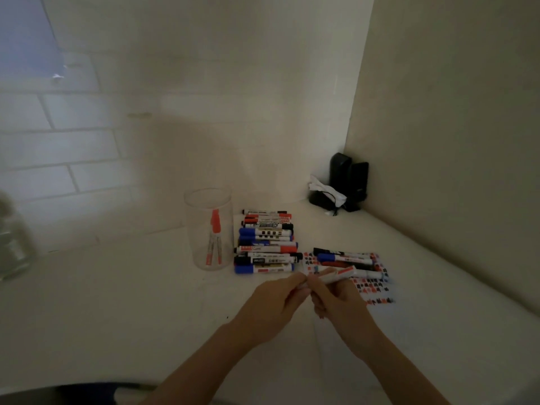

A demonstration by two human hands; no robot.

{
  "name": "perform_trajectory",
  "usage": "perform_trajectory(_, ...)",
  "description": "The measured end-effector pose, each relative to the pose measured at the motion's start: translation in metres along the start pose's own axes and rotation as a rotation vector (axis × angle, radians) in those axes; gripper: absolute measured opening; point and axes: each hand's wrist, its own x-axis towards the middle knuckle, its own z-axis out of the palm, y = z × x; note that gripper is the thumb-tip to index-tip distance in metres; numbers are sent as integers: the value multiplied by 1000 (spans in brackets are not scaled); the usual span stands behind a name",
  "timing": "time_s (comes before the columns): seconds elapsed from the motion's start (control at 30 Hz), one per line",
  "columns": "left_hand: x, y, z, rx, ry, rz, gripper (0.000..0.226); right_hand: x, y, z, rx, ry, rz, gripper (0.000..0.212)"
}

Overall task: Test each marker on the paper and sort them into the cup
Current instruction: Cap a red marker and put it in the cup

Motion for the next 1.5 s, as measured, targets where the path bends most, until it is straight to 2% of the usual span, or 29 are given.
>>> perform_trajectory(0.1,2,1,1,3,-45,-25,24,-4,2,-10,-25,-12,8,23)
perform_trajectory(0.17,3,2,5,-33,-125,-107,20,-7,5,-20,15,6,47,21)
perform_trajectory(0.3,3,-7,15,24,-175,-335,52,-8,16,-54,162,140,127,16)
perform_trajectory(0.37,2,-15,20,181,-208,-301,62,-8,21,-68,137,152,137,15)
perform_trajectory(0.47,4,-18,28,334,-228,-220,61,-3,29,-75,-42,203,144,16)
perform_trajectory(0.6,10,-19,33,352,-163,-238,61,8,38,-73,-236,308,119,16)
perform_trajectory(0.73,10,-21,35,407,-205,-248,65,5,54,-67,-400,370,62,29)
perform_trajectory(0.8,9,-22,36,410,-193,-244,65,4,60,-67,-406,397,43,33)
perform_trajectory(0.9,10,-23,37,411,-185,-255,66,5,62,-68,-458,354,39,36)
perform_trajectory(1.1,10,-23,39,429,-175,-271,65,6,64,-65,-571,334,1,19)
perform_trajectory(1.5,11,-21,37,432,-188,-284,62,4,65,-62,-574,306,-13,15)
